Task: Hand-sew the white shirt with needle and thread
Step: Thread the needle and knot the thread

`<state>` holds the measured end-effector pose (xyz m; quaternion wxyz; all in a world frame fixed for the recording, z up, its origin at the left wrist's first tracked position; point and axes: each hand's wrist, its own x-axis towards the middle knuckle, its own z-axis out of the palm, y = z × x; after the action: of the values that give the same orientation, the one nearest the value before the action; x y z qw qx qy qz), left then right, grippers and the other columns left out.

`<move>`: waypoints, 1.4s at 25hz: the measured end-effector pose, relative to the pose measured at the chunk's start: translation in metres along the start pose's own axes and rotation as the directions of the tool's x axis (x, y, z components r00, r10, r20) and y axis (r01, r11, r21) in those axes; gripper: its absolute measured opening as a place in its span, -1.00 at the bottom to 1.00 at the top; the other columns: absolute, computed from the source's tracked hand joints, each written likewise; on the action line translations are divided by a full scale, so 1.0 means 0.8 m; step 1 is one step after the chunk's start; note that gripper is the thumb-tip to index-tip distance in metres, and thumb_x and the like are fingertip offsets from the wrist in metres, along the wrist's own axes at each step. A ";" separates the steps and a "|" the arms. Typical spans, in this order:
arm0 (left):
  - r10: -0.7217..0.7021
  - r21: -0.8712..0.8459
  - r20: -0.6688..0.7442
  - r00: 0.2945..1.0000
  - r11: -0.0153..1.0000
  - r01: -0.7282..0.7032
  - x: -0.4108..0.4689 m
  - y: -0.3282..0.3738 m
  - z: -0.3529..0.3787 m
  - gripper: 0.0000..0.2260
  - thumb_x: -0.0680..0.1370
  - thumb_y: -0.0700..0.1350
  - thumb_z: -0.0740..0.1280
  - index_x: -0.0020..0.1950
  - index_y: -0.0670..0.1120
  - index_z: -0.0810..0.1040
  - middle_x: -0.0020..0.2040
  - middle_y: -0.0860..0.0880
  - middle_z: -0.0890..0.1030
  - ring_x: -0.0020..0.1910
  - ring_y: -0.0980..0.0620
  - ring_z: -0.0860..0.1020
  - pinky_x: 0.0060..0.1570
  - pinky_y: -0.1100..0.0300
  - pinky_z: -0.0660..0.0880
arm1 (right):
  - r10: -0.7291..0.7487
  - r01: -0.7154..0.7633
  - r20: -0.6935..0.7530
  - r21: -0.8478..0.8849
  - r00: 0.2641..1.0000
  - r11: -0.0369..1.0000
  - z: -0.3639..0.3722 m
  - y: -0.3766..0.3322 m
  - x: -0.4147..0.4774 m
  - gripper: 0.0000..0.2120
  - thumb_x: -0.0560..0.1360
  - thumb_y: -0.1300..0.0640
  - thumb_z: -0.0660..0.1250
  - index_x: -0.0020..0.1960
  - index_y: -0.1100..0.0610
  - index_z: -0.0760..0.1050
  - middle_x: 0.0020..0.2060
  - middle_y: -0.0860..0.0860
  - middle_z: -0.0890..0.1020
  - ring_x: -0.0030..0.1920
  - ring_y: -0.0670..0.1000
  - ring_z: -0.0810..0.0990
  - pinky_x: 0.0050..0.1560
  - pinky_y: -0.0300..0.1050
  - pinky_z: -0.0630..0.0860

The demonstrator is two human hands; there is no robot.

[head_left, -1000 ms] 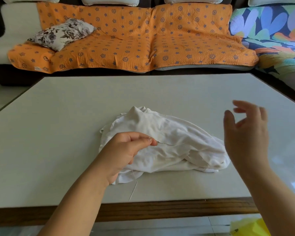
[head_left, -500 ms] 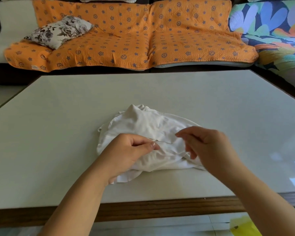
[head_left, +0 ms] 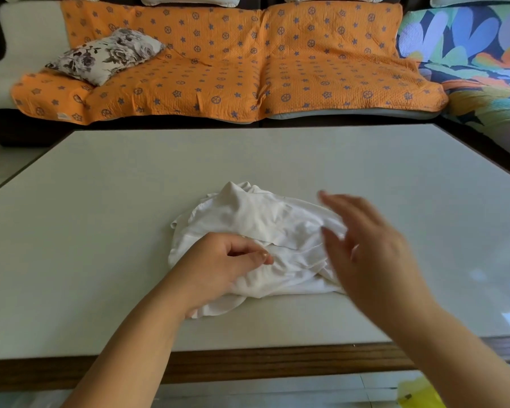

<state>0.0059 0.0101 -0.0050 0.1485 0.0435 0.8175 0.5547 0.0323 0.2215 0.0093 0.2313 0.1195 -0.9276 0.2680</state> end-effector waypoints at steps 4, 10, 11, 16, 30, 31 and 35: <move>0.009 0.114 0.099 0.995 0.993 -0.020 -0.004 0.001 0.002 -0.89 0.54 0.04 0.39 -0.09 0.17 0.72 -0.08 0.08 0.71 0.02 0.12 0.63 0.12 0.17 0.52 | -0.042 -0.044 0.395 0.206 0.918 0.977 0.037 -0.028 -0.022 -0.59 0.60 0.05 0.24 0.44 -0.09 0.36 0.06 -0.18 0.62 -0.10 -0.21 0.59 -0.03 -0.38 0.47; -0.055 0.035 -0.012 0.998 0.998 0.055 -0.002 -0.001 -0.008 -0.90 0.52 -0.02 0.43 -0.13 0.07 0.74 -0.33 0.22 0.64 -0.35 0.34 0.52 -0.25 0.42 0.43 | 0.147 -0.236 0.337 0.241 0.930 0.941 0.029 -0.006 -0.011 -0.82 0.59 0.09 0.28 -0.12 -0.03 0.62 -0.39 -0.14 0.58 -0.36 -0.15 0.60 -0.27 -0.34 0.49; -0.059 -0.010 -0.039 0.997 0.998 0.059 0.000 -0.002 -0.010 -0.90 0.51 -0.04 0.43 -0.15 0.05 0.74 -0.34 0.19 0.63 -0.38 0.31 0.49 -0.30 0.41 0.40 | 0.171 -0.263 0.338 0.250 0.926 0.932 0.029 -0.004 -0.011 -0.82 0.59 0.09 0.28 -0.14 -0.03 0.62 -0.40 -0.13 0.58 -0.38 -0.15 0.59 -0.29 -0.37 0.48; -0.142 -0.395 -0.100 0.985 0.914 0.092 0.005 0.001 0.000 -0.88 0.35 -0.04 0.51 -0.22 -0.07 0.72 -0.27 0.01 0.66 -0.30 0.15 0.60 -0.36 0.29 0.39 | 0.236 -0.374 0.406 0.304 0.883 0.876 0.029 -0.011 -0.015 -0.81 0.58 0.08 0.30 -0.16 -0.04 0.62 -0.37 -0.17 0.62 -0.45 -0.18 0.58 -0.35 -0.38 0.45; 0.116 -0.222 -0.065 0.991 0.966 -0.128 -0.008 0.003 0.033 -0.93 0.53 -0.11 0.41 -0.12 -0.07 0.67 -0.29 -0.01 0.69 -0.24 0.09 0.66 -0.14 0.27 0.56 | 0.415 -0.590 0.461 0.347 0.784 0.729 -0.001 -0.007 0.000 -0.89 0.51 -0.08 0.34 -0.01 -0.16 0.62 -0.36 -0.03 0.68 -0.47 -0.11 0.50 -0.35 -0.20 0.43; 0.136 -0.151 -0.054 0.989 0.978 -0.142 -0.009 0.003 0.035 -0.93 0.52 -0.09 0.41 -0.11 -0.04 0.68 -0.28 0.00 0.69 -0.24 0.09 0.67 -0.09 0.23 0.59 | 0.412 -0.589 0.442 0.413 0.797 0.694 -0.001 -0.012 0.001 -0.90 0.49 -0.08 0.36 -0.04 -0.16 0.64 -0.41 -0.04 0.67 -0.47 -0.10 0.48 -0.35 -0.20 0.41; 0.194 0.019 -0.044 0.980 0.981 -0.193 -0.012 0.001 0.043 -0.92 0.53 -0.04 0.41 -0.12 0.03 0.69 -0.28 0.06 0.69 -0.23 0.14 0.67 -0.01 0.21 0.59 | 0.372 -0.540 0.405 0.476 0.835 0.694 0.012 -0.029 -0.009 -0.95 0.45 0.02 0.44 -0.14 -0.12 0.68 -0.53 -0.14 0.58 -0.53 -0.17 0.46 -0.39 -0.29 0.35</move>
<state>0.0251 0.0392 -0.0141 0.0748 0.1113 0.8166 0.5613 0.0431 0.1974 0.0092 -0.0224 -0.0170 -0.8257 0.5634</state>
